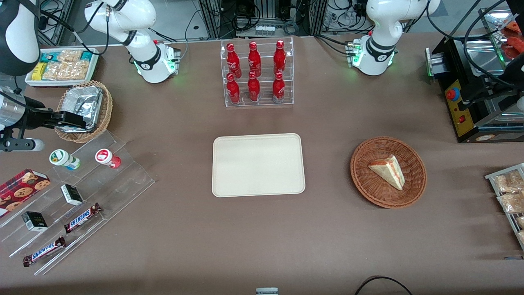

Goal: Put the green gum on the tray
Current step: 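Move the right gripper over the green-labelled gum bottle on the acrylic rack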

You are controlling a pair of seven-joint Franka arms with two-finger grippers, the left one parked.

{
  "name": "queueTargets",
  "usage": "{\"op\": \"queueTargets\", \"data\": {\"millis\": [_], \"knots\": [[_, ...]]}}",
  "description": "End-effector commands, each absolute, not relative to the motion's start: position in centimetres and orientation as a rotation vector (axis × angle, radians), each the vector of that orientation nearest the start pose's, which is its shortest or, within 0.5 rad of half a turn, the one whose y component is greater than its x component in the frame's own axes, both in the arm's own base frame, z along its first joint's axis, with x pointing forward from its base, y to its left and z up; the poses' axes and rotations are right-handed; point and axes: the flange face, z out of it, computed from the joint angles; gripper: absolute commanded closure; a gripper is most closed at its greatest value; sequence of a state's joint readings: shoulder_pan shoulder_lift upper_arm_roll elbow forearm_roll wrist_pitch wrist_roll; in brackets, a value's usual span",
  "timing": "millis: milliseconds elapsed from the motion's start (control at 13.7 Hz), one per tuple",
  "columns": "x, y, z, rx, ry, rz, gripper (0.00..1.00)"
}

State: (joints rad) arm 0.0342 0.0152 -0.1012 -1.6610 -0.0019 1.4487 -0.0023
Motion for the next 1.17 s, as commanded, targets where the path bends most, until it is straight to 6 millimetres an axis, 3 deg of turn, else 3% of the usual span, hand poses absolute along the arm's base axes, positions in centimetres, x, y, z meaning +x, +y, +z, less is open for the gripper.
{"op": "queueTargets", "data": {"millis": [0, 293, 512, 659, 878, 1098], "knots": [[54.5, -3.6, 57.4, -3.139, 0.104, 0.305, 0.0], [54.6, -4.2, 55.9, -3.141, 0.052, 0.277, 0.0], [53.6, -6.3, 54.1, -3.125, -0.165, 0.219, 0.0], [52.6, -7.6, 53.1, -3.118, -0.318, 0.155, 0.0], [50.6, -11.3, 51.0, -3.062, -0.688, 0.058, 0.0], [50.3, -14.0, 49.3, -2.982, -1.011, 0.02, 0.0]]}}
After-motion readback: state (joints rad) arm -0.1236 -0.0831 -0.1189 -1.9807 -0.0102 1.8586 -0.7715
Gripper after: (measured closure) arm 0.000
